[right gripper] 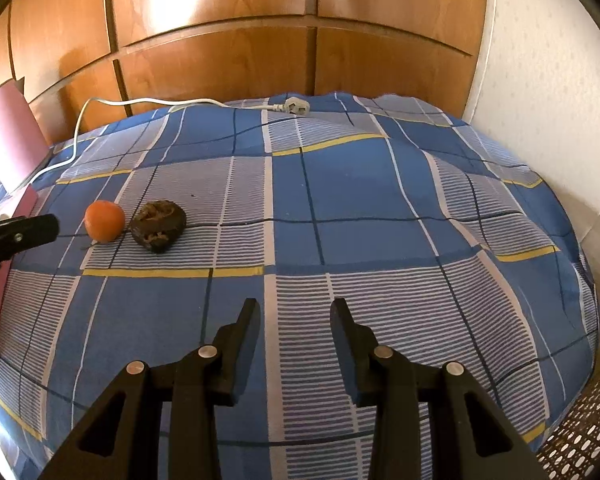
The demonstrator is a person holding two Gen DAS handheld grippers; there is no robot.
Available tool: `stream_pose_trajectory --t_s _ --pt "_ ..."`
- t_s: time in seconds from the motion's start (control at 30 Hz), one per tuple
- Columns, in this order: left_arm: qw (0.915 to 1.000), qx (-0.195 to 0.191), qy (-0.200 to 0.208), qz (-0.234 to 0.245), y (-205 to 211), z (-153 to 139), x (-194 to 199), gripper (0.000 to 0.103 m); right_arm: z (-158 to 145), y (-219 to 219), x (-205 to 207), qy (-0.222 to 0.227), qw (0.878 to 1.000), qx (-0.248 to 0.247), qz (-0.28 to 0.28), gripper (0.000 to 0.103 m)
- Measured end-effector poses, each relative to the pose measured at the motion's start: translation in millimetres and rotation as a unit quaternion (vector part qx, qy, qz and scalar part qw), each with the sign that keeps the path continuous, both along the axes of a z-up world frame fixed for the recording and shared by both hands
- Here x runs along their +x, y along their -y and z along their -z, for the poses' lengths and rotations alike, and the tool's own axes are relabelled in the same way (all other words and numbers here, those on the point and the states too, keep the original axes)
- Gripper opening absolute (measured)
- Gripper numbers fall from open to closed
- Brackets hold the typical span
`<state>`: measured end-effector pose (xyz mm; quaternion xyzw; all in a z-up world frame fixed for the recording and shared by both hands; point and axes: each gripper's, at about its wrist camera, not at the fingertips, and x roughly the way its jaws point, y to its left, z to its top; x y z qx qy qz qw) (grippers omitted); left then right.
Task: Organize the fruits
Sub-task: 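Reach the left gripper to the orange on the bed and grasp it, then carry the orange into the tray with the left gripper and release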
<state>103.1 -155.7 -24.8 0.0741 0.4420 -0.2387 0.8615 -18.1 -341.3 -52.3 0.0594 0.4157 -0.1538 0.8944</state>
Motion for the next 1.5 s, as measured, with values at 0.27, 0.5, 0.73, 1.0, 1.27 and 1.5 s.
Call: stream_pose_trajectory --t_s 0.27,0.5,0.73,1.0,1.27,1.5 --pt "0.9994 0.024 0.001 0.023 20 14 18 0.069 -7 -1 -1 0.008 1.000 -0.007 -0.005 0.037" --pt "0.9990 0.032 -0.004 0.031 23 27 30 0.069 -7 -8 2 0.006 1.000 -0.009 -0.022 0.037" --pt "0.9991 0.028 -0.022 0.025 25 39 41 0.062 -7 -8 3 0.004 1.000 -0.008 -0.024 0.037" --pt "0.9995 0.006 -0.024 0.021 31 42 31 0.039 3 -10 5 -0.003 1.000 -0.006 -0.024 0.037" --pt "0.9992 -0.028 -0.029 -0.010 -3 29 4 0.039 14 -13 9 -0.021 0.999 0.002 -0.033 0.037" --pt "0.9985 -0.039 -0.011 -0.036 -37 8 -26 0.039 16 -13 8 -0.013 0.999 0.002 -0.033 0.041"
